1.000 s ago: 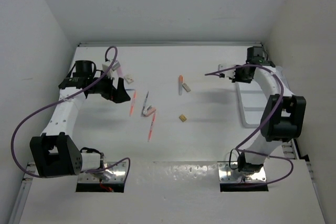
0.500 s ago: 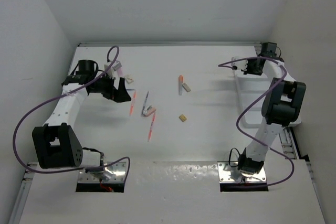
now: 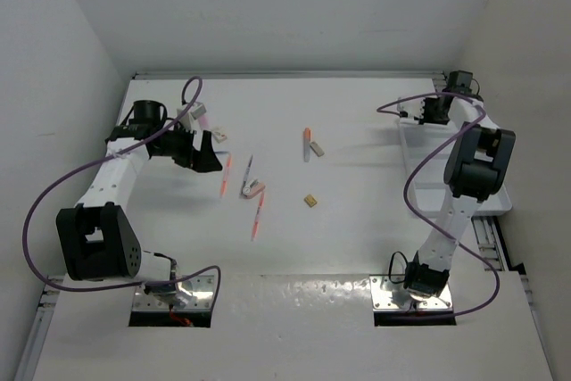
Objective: Sort the stationery into containers
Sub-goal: Place the pen in the storage box, then pick up the pen from the center of the board.
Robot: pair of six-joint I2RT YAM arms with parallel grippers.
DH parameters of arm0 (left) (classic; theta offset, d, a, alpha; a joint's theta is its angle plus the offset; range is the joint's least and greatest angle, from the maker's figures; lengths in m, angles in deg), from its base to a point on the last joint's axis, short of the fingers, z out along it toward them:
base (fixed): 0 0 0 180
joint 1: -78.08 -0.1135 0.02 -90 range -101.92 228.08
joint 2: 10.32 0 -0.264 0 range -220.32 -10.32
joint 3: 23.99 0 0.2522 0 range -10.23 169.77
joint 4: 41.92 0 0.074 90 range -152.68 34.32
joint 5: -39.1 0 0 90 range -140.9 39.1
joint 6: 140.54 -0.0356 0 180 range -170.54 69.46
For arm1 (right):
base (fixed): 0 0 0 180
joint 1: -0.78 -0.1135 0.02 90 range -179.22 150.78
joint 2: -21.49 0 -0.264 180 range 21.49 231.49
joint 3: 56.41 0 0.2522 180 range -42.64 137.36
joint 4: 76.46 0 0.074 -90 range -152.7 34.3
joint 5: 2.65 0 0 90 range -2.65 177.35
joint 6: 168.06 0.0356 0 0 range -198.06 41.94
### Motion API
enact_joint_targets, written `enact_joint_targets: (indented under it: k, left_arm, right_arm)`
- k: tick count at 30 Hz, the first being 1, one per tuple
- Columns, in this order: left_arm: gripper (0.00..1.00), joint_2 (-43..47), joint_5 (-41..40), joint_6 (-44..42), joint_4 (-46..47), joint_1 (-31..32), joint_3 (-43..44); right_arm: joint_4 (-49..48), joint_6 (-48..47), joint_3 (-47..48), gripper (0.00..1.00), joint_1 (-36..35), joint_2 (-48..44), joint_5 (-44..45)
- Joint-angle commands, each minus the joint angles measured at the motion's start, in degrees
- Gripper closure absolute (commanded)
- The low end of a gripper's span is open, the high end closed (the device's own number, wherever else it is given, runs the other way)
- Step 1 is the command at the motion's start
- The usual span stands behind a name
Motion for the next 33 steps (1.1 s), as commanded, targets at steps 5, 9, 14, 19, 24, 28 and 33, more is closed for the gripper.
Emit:
enact_joint_targets:
  k: [5, 9, 14, 19, 24, 28, 33]
  left_arm:
    - [0.00, 0.31, 0.22, -2.22, -0.04, -1.22, 2.94]
    - [0.00, 1.45, 0.31, -2.83, 0.13, -2.10, 3.29]
    - [0.00, 3.47, -6.98, -7.48, 0.48, -3.33, 3.73]
    - [0.12, -0.64, -12.96, -16.62, -4.26, -4.04, 7.15]
    - [0.32, -4.16, -13.94, -30.23, -2.33, -4.39, 7.07]
    - [0.45, -7.94, -10.52, -42.18, -1.10, -4.74, 9.35]
    - [0.52, -18.21, -4.27, -48.71, -2.94, -4.74, 16.27]
  right_arm:
    - [1.64, -0.76, 4.36, 0.69, -0.09, 1.73, 0.01]
    - [2.00, 0.56, 4.54, 0.64, -0.27, 1.04, -0.87]
    - [5.32, 12.32, 1.73, 0.65, -2.20, -7.21, -6.05]
    - [3.41, 38.66, -8.45, 0.52, -8.60, -23.09, -10.89]
    - [6.21, 64.75, -12.15, 0.17, -13.97, -31.56, -16.07]
    - [9.46, 76.75, -14.26, 0.10, -16.97, -35.00, -22.21]
    - [14.20, 81.86, -15.23, 0.18, -21.36, -36.76, -26.18]
